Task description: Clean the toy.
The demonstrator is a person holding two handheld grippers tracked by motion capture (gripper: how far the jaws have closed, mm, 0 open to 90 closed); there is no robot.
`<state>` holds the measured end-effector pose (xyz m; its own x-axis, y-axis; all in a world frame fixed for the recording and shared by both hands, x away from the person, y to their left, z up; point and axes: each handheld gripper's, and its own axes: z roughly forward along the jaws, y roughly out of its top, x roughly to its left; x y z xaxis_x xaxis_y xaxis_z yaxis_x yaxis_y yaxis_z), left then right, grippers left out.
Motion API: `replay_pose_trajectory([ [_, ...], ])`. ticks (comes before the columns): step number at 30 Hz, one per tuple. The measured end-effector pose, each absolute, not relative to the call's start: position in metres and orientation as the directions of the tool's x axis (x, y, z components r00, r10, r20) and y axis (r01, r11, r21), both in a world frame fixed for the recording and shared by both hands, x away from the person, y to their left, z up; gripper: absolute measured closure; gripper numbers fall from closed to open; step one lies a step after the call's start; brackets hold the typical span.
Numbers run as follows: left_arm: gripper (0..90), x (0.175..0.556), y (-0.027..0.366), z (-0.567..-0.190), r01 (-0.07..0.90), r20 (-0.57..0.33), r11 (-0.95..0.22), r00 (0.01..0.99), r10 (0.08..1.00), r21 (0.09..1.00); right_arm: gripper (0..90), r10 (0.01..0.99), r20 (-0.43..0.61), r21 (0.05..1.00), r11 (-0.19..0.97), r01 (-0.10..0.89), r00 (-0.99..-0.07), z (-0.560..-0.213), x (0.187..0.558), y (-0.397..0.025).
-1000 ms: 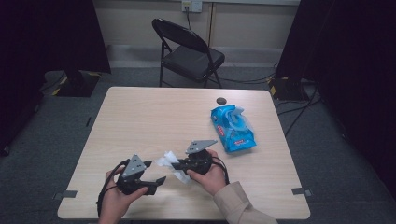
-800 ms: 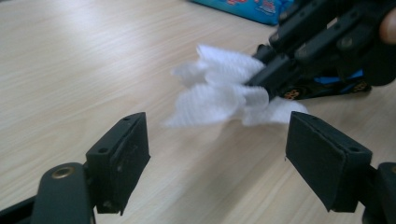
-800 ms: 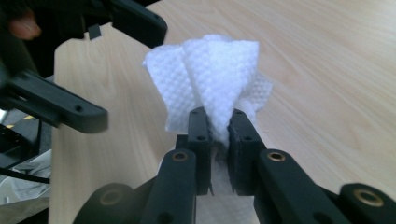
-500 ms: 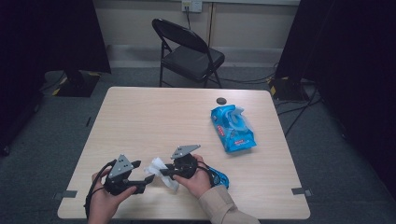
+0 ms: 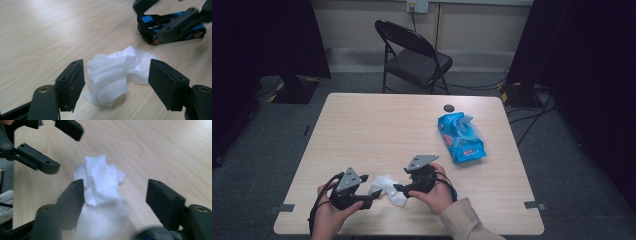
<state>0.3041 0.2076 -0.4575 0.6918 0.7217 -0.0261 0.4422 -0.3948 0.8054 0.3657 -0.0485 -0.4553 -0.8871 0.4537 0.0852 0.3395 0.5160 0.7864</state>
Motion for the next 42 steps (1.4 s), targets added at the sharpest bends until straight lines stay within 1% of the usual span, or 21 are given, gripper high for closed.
replay_pose_trajectory([
  [2,29.0,0.304,0.204,-0.459,0.442,-0.027,-0.400,0.697,0.717,0.803,27.6,0.467,0.071,0.783,0.522,0.340,-0.881,-0.454,0.366,-0.055],
  [3,29.0,0.304,0.202,-0.460,0.442,-0.025,-0.410,0.704,0.710,0.798,24.6,0.499,0.055,0.780,0.519,0.349,-0.865,-0.453,0.368,-0.069],
  [6,29.0,0.305,0.200,-0.461,0.442,-0.025,-0.416,0.709,0.705,0.795,21.9,0.527,0.050,0.773,0.518,0.367,-0.848,-0.456,0.369,-0.083],
  [9,29.0,0.305,0.199,-0.461,0.440,-0.026,-0.419,0.713,0.701,0.794,21.3,0.536,0.053,0.761,0.525,0.381,-0.843,-0.461,0.370,-0.092],
  [10,29.2,0.306,0.199,-0.462,0.441,-0.027,-0.420,0.714,0.699,0.793,18.9,0.539,0.026,0.754,0.542,0.370,-0.842,-0.467,0.371,-0.098],
  [11,29.3,0.306,0.198,-0.463,0.443,-0.031,-0.417,0.715,0.699,0.793,16.6,0.538,0.024,0.751,0.546,0.370,-0.843,-0.469,0.371,-0.099],
  [13,29.4,0.307,0.198,-0.463,0.439,-0.022,-0.428,0.718,0.696,0.790,16.0,0.530,0.041,0.739,0.555,0.383,-0.847,-0.475,0.373,-0.102],
  [15,29.3,0.307,0.198,-0.464,0.446,-0.033,-0.422,0.717,0.696,0.789,15.8,0.525,0.029,0.735,0.566,0.375,-0.851,-0.480,0.374,-0.102],
  [22,28.8,0.307,0.199,-0.465,0.448,-0.033,-0.423,0.716,0.697,0.788,15.8,0.518,0.039,0.710,0.587,0.389,-0.854,-0.493,0.378,-0.098],
  [27,28.9,0.307,0.200,-0.467,0.450,-0.035,-0.419,0.713,0.701,0.788,16.6,0.515,0.016,0.690,0.615,0.382,-0.857,-0.502,0.378,-0.093],
  [30,29.1,0.307,0.200,-0.467,0.452,-0.034,-0.423,0.714,0.699,0.786,20.2,0.515,0.012,0.694,0.613,0.378,-0.857,-0.503,0.376,-0.092],
  [31,29.1,0.307,0.200,-0.467,0.452,-0.036,-0.419,0.712,0.701,0.788,24.9,0.511,0.014,0.701,0.608,0.372,-0.860,-0.503,0.376,-0.092],
  [40,28.9,0.307,0.199,-0.469,0.449,-0.028,-0.432,0.718,0.695,0.782,25.8,0.524,0.014,0.712,0.593,0.377,-0.851,-0.503,0.374,-0.095],
  [42,28.9,0.307,0.199,-0.469,0.451,-0.033,-0.427,0.717,0.697,0.784,25.8,0.528,0.034,0.717,0.579,0.389,-0.848,-0.503,0.375,-0.098],
])
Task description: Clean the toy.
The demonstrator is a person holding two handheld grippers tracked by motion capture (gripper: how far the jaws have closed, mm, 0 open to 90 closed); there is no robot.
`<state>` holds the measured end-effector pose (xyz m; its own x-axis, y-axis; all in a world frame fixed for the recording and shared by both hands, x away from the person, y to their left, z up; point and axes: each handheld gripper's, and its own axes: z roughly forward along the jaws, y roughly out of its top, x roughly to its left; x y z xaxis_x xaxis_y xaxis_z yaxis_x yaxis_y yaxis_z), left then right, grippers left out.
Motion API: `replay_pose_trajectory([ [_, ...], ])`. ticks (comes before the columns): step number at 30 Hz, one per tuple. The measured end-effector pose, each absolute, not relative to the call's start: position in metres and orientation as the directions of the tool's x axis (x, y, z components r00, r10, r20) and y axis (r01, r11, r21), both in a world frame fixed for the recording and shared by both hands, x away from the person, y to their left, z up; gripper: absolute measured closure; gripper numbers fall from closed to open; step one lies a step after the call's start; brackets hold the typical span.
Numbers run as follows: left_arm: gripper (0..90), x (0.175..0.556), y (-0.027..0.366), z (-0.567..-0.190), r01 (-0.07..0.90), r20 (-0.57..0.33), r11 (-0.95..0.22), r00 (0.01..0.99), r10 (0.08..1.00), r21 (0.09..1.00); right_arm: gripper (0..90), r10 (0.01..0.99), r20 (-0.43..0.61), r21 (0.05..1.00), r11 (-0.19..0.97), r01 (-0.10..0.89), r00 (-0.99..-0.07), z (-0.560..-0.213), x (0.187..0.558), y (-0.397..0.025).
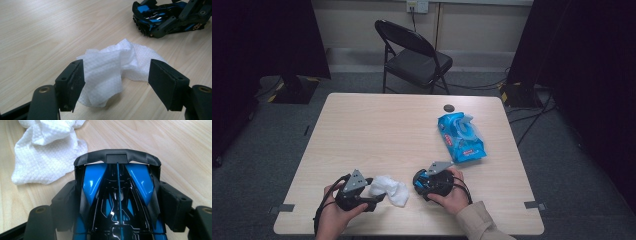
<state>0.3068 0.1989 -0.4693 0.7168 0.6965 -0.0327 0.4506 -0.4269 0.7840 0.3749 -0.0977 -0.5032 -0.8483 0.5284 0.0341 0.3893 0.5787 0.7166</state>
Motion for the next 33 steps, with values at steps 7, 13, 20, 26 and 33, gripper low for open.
replay_pose_trajectory([
  [7,28.2,0.308,0.196,-0.472,0.456,-0.035,-0.433,0.719,0.694,0.778,25.9,0.545,0.064,0.741,0.535,0.405,-0.836,-0.498,0.373,-0.107],
  [13,27.2,0.310,0.192,-0.472,0.458,-0.041,-0.430,0.720,0.693,0.778,25.9,0.558,0.077,0.776,0.487,0.401,-0.826,-0.490,0.372,-0.120],
  [20,28.3,0.313,0.189,-0.476,0.459,-0.040,-0.437,0.723,0.689,0.773,25.9,0.576,0.108,0.817,0.412,0.403,-0.810,-0.480,0.371,-0.133],
  [26,27.1,0.317,0.187,-0.473,0.460,-0.045,-0.425,0.718,0.695,0.779,25.9,0.578,0.120,0.839,0.375,0.393,-0.807,-0.474,0.369,-0.140],
  [33,21.4,0.323,0.180,-0.476,0.467,-0.053,-0.432,0.725,0.687,0.772,25.9,0.585,0.128,0.846,0.357,0.396,-0.801,-0.471,0.371,-0.145],
])
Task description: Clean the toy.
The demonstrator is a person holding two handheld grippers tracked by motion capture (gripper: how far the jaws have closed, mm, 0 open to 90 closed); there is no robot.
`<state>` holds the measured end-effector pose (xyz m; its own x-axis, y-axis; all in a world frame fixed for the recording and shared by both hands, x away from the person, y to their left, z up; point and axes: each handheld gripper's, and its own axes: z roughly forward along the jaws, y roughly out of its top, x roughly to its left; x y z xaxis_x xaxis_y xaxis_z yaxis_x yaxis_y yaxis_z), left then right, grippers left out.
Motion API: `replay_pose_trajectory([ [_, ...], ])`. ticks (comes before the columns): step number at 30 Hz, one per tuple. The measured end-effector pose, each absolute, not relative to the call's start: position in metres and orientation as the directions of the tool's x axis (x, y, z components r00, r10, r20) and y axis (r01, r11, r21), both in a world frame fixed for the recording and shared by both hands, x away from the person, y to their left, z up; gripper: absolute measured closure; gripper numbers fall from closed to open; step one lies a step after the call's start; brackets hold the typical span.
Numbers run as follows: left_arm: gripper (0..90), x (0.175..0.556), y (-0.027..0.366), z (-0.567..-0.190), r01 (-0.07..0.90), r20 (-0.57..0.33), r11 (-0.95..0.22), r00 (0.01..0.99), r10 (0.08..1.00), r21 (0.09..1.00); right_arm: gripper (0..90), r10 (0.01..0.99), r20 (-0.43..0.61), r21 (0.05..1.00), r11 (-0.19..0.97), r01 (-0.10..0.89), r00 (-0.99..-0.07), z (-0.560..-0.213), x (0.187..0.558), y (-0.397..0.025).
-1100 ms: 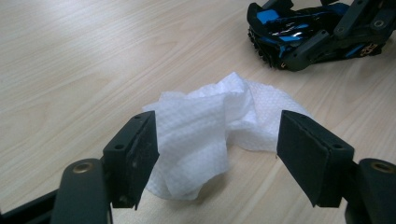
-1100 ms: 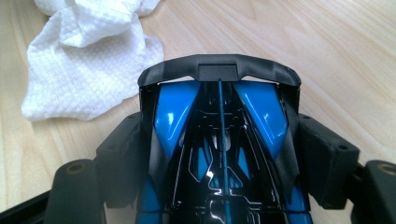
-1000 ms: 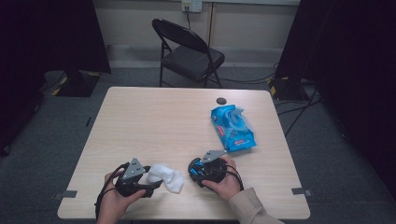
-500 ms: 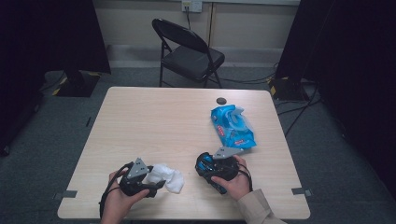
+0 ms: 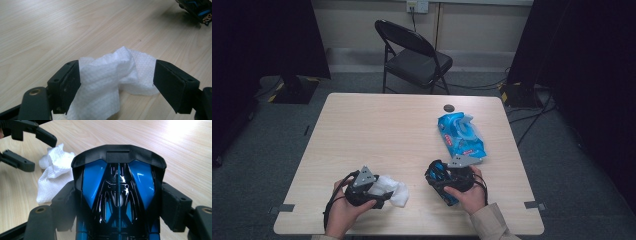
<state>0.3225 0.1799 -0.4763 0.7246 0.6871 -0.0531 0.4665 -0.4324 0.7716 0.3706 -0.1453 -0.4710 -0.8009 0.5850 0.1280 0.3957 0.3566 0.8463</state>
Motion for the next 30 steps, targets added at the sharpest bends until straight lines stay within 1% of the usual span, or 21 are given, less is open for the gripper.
replay_pose_trajectory([
  [3,20.4,0.325,0.177,-0.478,0.475,-0.039,-0.449,0.718,0.695,0.757,25.9,0.582,0.129,0.849,0.354,0.393,-0.803,-0.471,0.371,-0.146],
  [4,22.7,0.326,0.175,-0.478,0.465,-0.024,-0.454,0.719,0.695,0.760,25.9,0.582,0.130,0.848,0.354,0.394,-0.802,-0.470,0.370,-0.146],
  [6,33.7,0.326,0.174,-0.478,0.462,-0.015,-0.464,0.721,0.693,0.756,25.9,0.580,0.131,0.852,0.349,0.391,-0.804,-0.468,0.370,-0.147],
  [7,32.2,0.329,0.172,-0.480,0.478,-0.008,-0.474,0.711,0.703,0.740,25.9,0.581,0.132,0.852,0.347,0.391,-0.803,-0.468,0.370,-0.147],
  [8,35.1,0.330,0.171,-0.482,0.483,-0.014,-0.475,0.712,0.702,0.736,25.9,0.581,0.132,0.854,0.344,0.390,-0.803,-0.467,0.370,-0.147],
  [9,40.5,0.332,0.169,-0.484,0.485,-0.014,-0.474,0.710,0.704,0.735,25.9,0.580,0.134,0.855,0.343,0.389,-0.804,-0.467,0.370,-0.148],
  [10,41.0,0.333,0.169,-0.487,0.483,0.000,-0.487,0.710,0.704,0.728,25.9,0.581,0.133,0.855,0.343,0.390,-0.803,-0.467,0.369,-0.147],
  [11,42.2,0.333,0.167,-0.490,0.494,-0.010,-0.487,0.709,0.705,0.720,25.9,0.582,0.132,0.855,0.343,0.389,-0.803,-0.466,0.369,-0.147],
  [13,46.6,0.333,0.165,-0.497,0.502,-0.006,-0.505,0.713,0.701,0.702,25.9,0.578,0.135,0.858,0.338,0.386,-0.805,-0.465,0.368,-0.148],
  [15,48.7,0.332,0.165,-0.498,0.504,-0.016,-0.488,0.707,0.707,0.713,25.9,0.572,0.134,0.863,0.334,0.379,-0.809,-0.462,0.368,-0.148],
  [16,52.1,0.332,0.165,-0.497,0.497,-0.014,-0.496,0.717,0.697,0.713,25.9,0.572,0.132,0.866,0.330,0.375,-0.809,-0.460,0.367,-0.148],
  [18,69.3,0.331,0.163,-0.496,0.488,-0.003,-0.514,0.727,0.687,0.705,25.9,0.568,0.132,0.869,0.327,0.371,-0.812,-0.458,0.366,-0.148],
  [19,74.8,0.331,0.163,-0.494,0.498,-0.005,-0.519,0.725,0.689,0.695,25.9,0.568,0.131,0.870,0.327,0.368,-0.813,-0.458,0.366,-0.149],
  [20,77.7,0.332,0.163,-0.494,0.513,-0.022,-0.508,0.719,0.695,0.691,25.9,0.567,0.135,0.871,0.324,0.370,-0.812,-0.457,0.366,-0.149],
  [21,79.7,0.332,0.163,-0.492,0.522,-0.030,-0.504,0.714,0.699,0.688,25.9,0.566,0.135,0.871,0.324,0.370,-0.814,-0.457,0.366,-0.149],
  [22,81.1,0.332,0.162,-0.492,0.542,-0.068,-0.480,0.708,0.703,0.690,25.9,0.565,0.135,0.871,0.323,0.369,-0.814,-0.457,0.366,-0.149],
  [23,81.8,0.332,0.161,-0.491,0.545,-0.083,-0.467,0.708,0.702,0.696,25.9,0.564,0.138,0.871,0.321,0.371,-0.814,-0.456,0.365,-0.149],
  [27,82.5,0.332,0.159,-0.485,0.548,-0.118,-0.439,0.709,0.695,0.712,25.9,0.557,0.146,0.880,0.305,0.365,-0.817,-0.453,0.365,-0.152],
  [28,82.6,0.334,0.159,-0.478,0.551,-0.142,-0.411,0.706,0.694,0.726,25.9,0.558,0.149,0.881,0.300,0.365,-0.817,-0.451,0.365,-0.152],
  [29,82.6,0.334,0.159,-0.478,0.551,-0.142,-0.411,0.706,0.694,0.726,25.9,0.558,0.149,0.881,0.300,0.365,-0.817,-0.451,0.365,-0.152],
  [30,82.6,0.337,0.158,-0.469,0.543,-0.149,-0.395,0.707,0.691,0.741,25.9,0.553,0.155,0.885,0.291,0.364,-0.819,-0.450,0.364,-0.153],
])
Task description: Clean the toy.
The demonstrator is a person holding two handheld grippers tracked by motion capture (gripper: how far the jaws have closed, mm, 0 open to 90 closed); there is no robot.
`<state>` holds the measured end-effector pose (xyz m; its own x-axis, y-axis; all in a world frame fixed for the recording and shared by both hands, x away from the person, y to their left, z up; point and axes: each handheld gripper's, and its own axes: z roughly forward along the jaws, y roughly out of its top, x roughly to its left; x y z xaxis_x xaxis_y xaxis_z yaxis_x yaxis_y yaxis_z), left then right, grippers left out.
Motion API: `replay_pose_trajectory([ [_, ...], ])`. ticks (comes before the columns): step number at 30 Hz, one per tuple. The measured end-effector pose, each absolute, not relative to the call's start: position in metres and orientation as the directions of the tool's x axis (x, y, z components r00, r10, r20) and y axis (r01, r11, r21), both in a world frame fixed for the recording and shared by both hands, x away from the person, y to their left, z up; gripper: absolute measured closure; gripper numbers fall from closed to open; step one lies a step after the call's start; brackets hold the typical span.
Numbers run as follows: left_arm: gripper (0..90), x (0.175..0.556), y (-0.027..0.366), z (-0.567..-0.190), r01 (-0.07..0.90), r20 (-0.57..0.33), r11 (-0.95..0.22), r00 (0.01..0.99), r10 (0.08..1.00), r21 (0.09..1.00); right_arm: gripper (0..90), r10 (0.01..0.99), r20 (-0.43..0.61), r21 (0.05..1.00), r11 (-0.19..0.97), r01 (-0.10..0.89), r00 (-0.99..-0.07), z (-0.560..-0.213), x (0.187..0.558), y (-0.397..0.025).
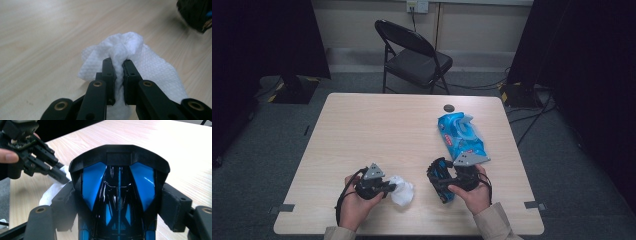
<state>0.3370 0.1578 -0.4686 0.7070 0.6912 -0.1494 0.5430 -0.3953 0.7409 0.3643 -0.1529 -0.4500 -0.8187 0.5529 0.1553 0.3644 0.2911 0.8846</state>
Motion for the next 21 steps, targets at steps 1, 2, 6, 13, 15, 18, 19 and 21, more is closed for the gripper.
replay_pose_trajectory([
  [1,82.6,0.340,0.156,-0.462,0.539,-0.152,-0.389,0.709,0.689,0.747,25.9,0.550,0.157,0.885,0.291,0.365,-0.820,-0.450,0.364,-0.153],
  [2,82.6,0.340,0.156,-0.462,0.539,-0.152,-0.389,0.709,0.689,0.747,25.9,0.550,0.157,0.885,0.291,0.365,-0.820,-0.450,0.364,-0.153],
  [6,82.6,0.351,0.148,-0.437,0.517,-0.166,-0.352,0.714,0.681,0.780,25.9,0.537,0.159,0.886,0.292,0.359,-0.828,-0.448,0.362,-0.150],
  [13,82.6,0.366,0.135,-0.406,0.480,-0.196,-0.285,0.728,0.657,0.830,25.9,0.523,0.162,0.886,0.297,0.357,-0.837,-0.447,0.361,-0.147],
  [15,82.6,0.370,0.129,-0.397,0.470,-0.216,-0.257,0.738,0.640,0.845,25.9,0.521,0.163,0.885,0.298,0.357,-0.838,-0.448,0.361,-0.147],
  [18,82.6,0.373,0.119,-0.395,0.462,-0.220,-0.255,0.750,0.624,0.849,25.9,0.515,0.160,0.883,0.306,0.355,-0.842,-0.448,0.360,-0.145],
  [19,82.6,0.373,0.115,-0.396,0.462,-0.221,-0.258,0.752,0.622,0.848,25.9,0.514,0.158,0.883,0.309,0.354,-0.843,-0.449,0.360,-0.145],
  [21,82.6,0.374,0.111,-0.397,0.464,-0.223,-0.265,0.757,0.614,0.845,25.9,0.509,0.157,0.881,0.315,0.353,-0.846,-0.449,0.359,-0.143],
])
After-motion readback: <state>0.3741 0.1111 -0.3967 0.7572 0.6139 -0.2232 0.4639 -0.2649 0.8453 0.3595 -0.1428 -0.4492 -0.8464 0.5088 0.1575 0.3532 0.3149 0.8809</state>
